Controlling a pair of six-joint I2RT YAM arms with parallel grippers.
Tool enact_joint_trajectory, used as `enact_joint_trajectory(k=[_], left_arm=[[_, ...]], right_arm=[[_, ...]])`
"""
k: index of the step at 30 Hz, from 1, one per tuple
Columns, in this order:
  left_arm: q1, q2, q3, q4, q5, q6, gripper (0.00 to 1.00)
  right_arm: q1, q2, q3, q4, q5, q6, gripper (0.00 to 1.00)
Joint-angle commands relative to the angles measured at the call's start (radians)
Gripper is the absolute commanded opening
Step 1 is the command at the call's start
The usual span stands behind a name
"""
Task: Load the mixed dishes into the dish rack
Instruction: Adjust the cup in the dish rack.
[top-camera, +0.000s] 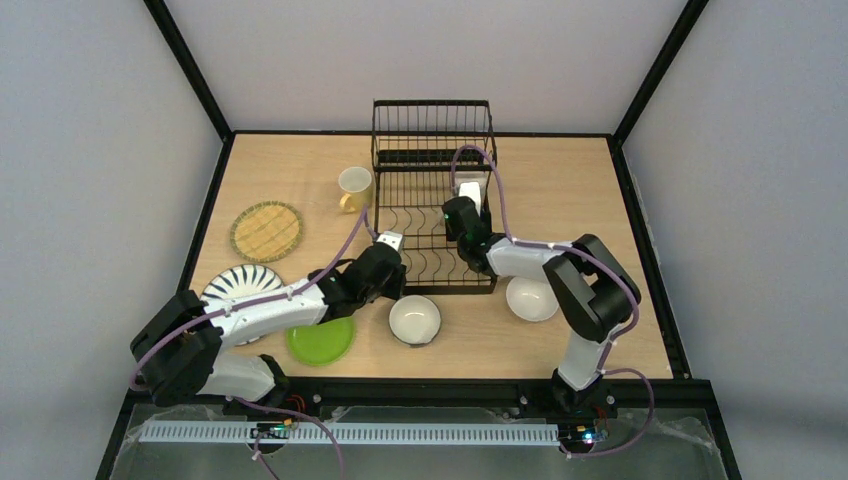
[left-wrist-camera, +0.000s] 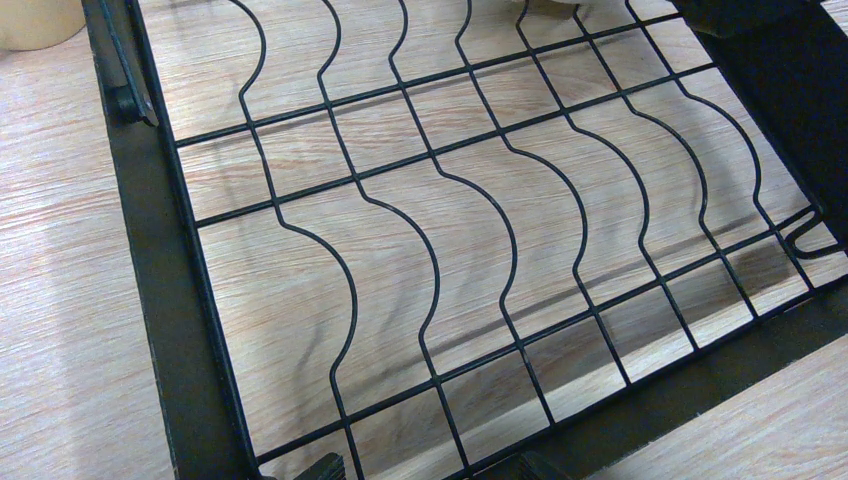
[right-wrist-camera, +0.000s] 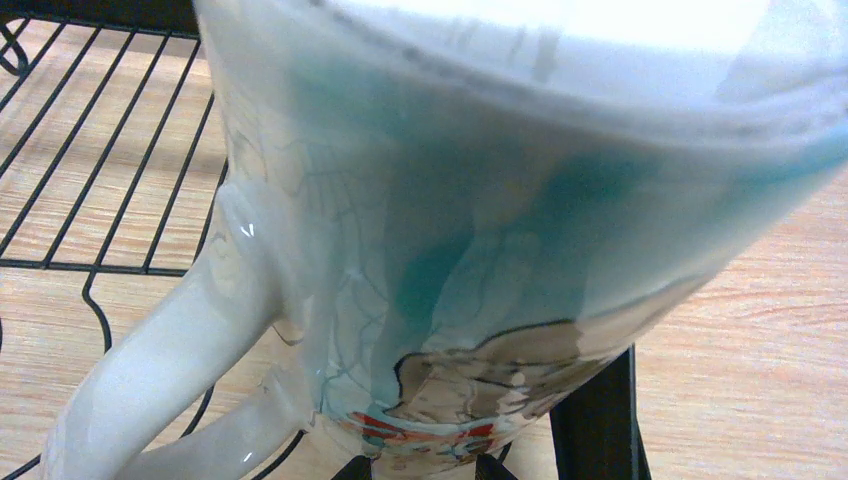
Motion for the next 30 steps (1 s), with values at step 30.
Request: enact_joint_trajectory(k=[30], left_arm=[[0.066,0.065,-0.018,-0.11,0.047,0.047,0.99]], right_arm=[[-0.084,0.212,0.241,0.087,-0.052,-0.06,0.59]])
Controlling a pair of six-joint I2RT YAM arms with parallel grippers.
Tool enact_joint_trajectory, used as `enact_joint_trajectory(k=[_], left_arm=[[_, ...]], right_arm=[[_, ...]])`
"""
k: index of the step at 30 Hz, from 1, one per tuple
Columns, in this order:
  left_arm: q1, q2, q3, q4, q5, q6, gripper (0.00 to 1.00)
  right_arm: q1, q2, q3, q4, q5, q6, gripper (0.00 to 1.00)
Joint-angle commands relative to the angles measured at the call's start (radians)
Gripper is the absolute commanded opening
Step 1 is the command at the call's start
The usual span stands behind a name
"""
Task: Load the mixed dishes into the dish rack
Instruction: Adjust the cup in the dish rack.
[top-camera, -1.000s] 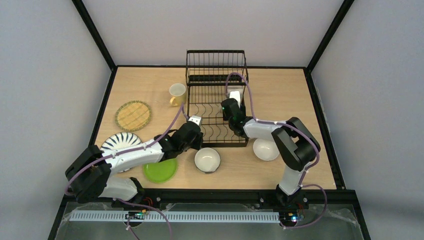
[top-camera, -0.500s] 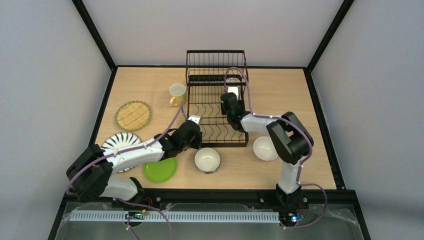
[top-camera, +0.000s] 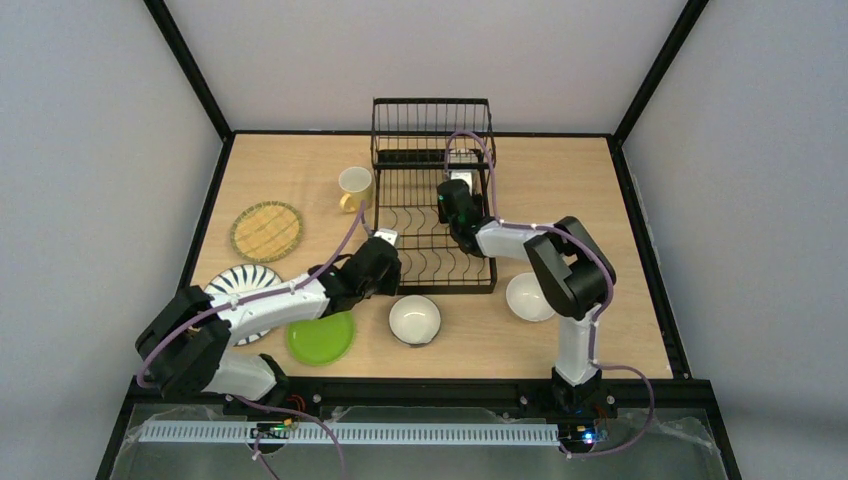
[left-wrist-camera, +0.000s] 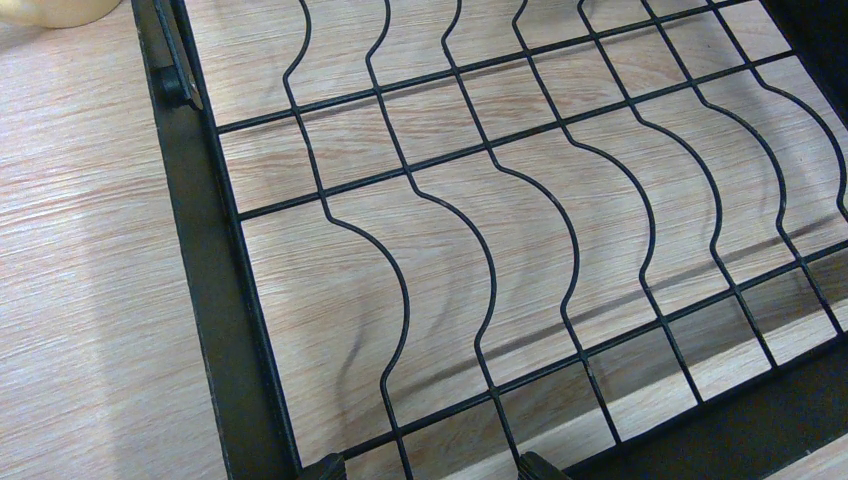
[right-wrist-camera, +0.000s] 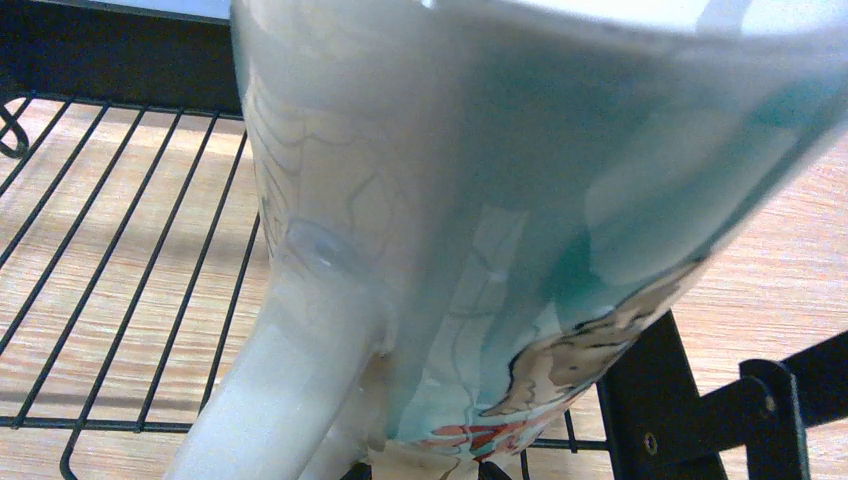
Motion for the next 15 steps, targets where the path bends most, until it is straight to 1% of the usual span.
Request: enact_joint_trajectory(k=[1,7,8,15], left_arm=[[0.011,0.032,-0.018,-0.105,0.034,0.03,0.99],[0.017,0.038,-0.013,-0.104,0.04,0.033,0.99],[0.017,0.038,-0.012,-0.104,0.041,0.033,0.99],[0.016,0.037,0.003,-0.103,0.05,0.029,0.99]], right_arm=[[-0.03,0.034,0.055,0.034,0.002,0.0,0.59],[-0.035,0.028,0.054,0.031,0.008,0.004,0.6],[-0.035,0.022,0.049,0.027,0.008,0.009,0.61],[-0.035,-0.057,-0.022,0.007,0.01,0.044,0.64]])
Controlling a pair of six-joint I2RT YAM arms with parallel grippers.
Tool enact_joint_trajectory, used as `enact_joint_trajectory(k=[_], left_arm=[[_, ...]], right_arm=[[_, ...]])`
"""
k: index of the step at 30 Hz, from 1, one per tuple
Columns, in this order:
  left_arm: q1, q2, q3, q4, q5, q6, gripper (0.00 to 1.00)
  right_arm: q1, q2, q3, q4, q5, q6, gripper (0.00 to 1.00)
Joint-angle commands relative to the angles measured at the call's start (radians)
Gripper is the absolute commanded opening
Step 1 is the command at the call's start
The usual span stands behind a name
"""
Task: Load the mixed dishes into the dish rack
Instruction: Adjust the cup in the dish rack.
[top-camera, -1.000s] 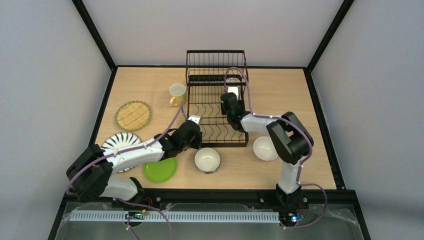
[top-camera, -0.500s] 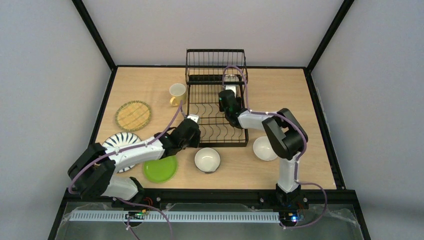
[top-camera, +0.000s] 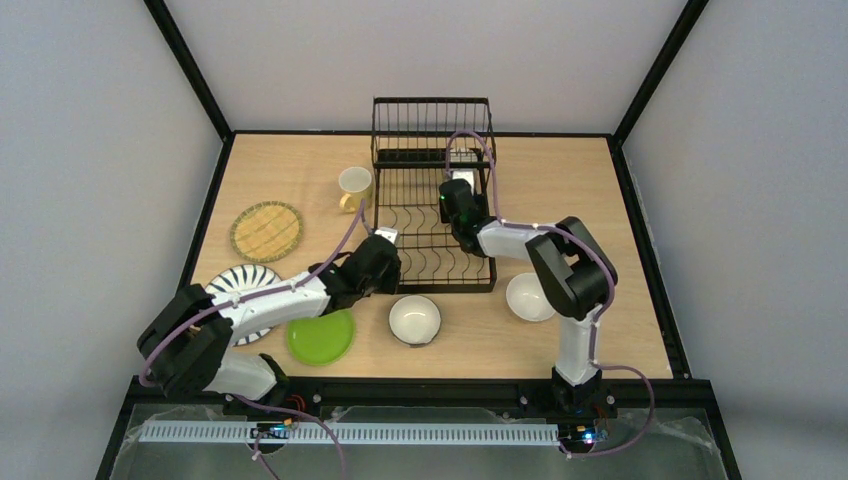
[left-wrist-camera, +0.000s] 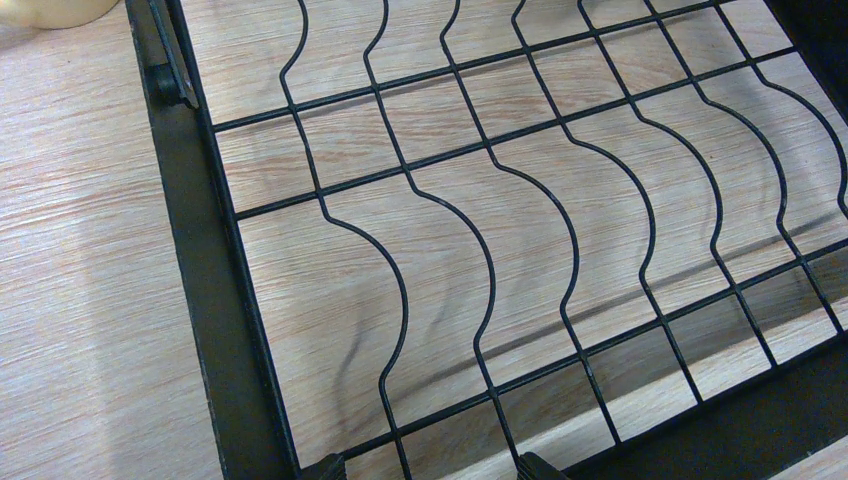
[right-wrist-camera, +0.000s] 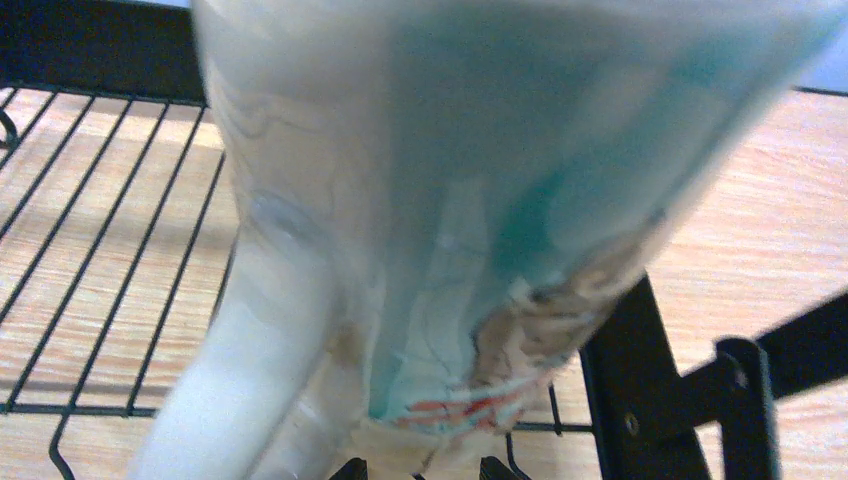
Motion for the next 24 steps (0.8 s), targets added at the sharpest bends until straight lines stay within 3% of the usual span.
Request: enact_joint_trajectory(k=[1,13,24], left_arm=[[0.002,0.027,-0.006,-0.102,0.034,0.017,0.99],[0.0,-0.006,0.007,-0.116,0.034,0.011,0.99],[-0.048,-0.087,0.088,-0.171,-0.012,-0.018,0.99]], right_arm=[[-0.027,-0.075,-0.042,0.005,0.017,0.049,0.65],[-0.026,-0.241,-0.177,-0.025,0.02,0.064,0.71],[0.017,-0.439,-0.245,-0.171,0.021,0.084,0.72]])
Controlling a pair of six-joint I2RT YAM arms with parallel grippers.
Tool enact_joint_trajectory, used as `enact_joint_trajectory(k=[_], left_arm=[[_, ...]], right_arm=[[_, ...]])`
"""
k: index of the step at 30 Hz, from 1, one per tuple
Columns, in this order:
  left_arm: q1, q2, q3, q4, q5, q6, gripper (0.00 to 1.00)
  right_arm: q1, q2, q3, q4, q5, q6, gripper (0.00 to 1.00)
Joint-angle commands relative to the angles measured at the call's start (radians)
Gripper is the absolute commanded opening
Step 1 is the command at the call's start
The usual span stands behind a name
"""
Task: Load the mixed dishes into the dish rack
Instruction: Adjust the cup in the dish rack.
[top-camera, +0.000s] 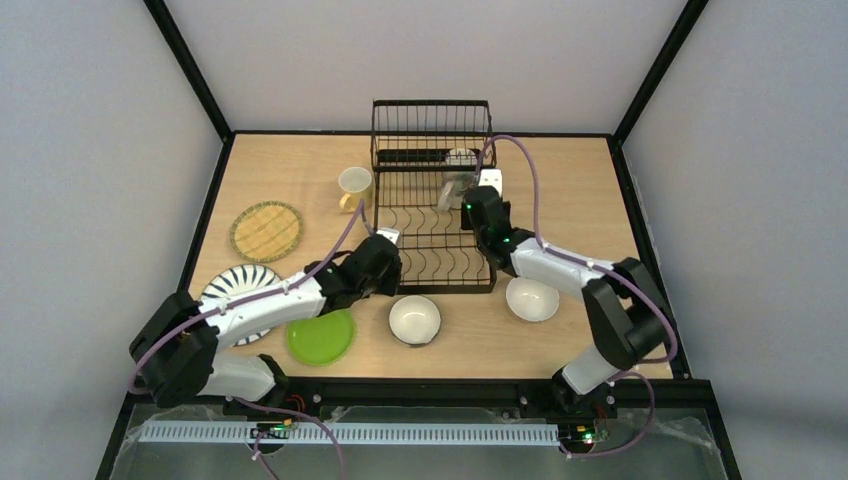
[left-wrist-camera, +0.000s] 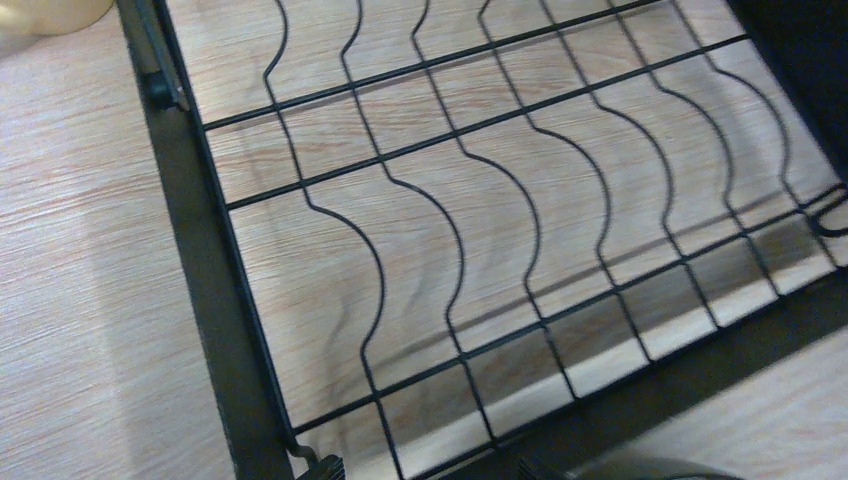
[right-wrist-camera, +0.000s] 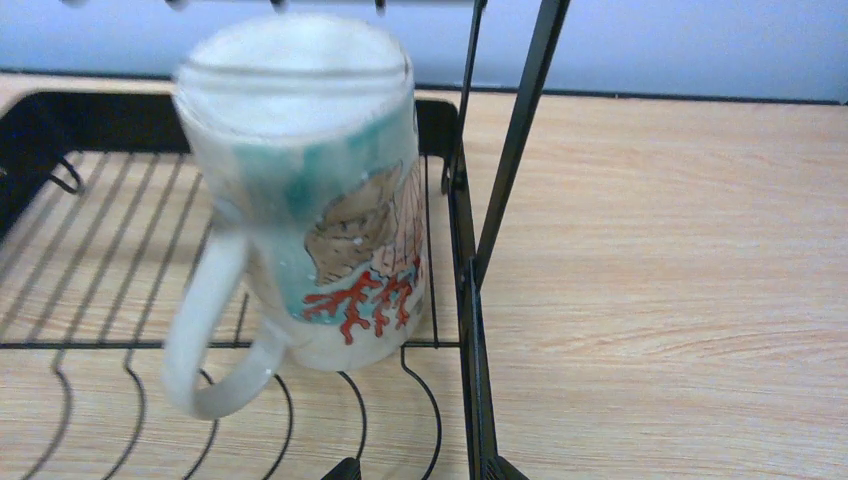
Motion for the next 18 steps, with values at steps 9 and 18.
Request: enact_joint_trajectory(k=[9,18], left_arm=[[-0.07,-0.173,0.208,-0.231,-0.046,-0.085,0.99],[-0.021,-0.295,0.346,-0.411,-0.198,-0.088,0.99]], right_arm=[[0.05,-0.249,-0.074,-0.195,0.015,0.066,0.72],[0.107,-0.312,-0.068,-0.26,0.002,0.086,0.71]])
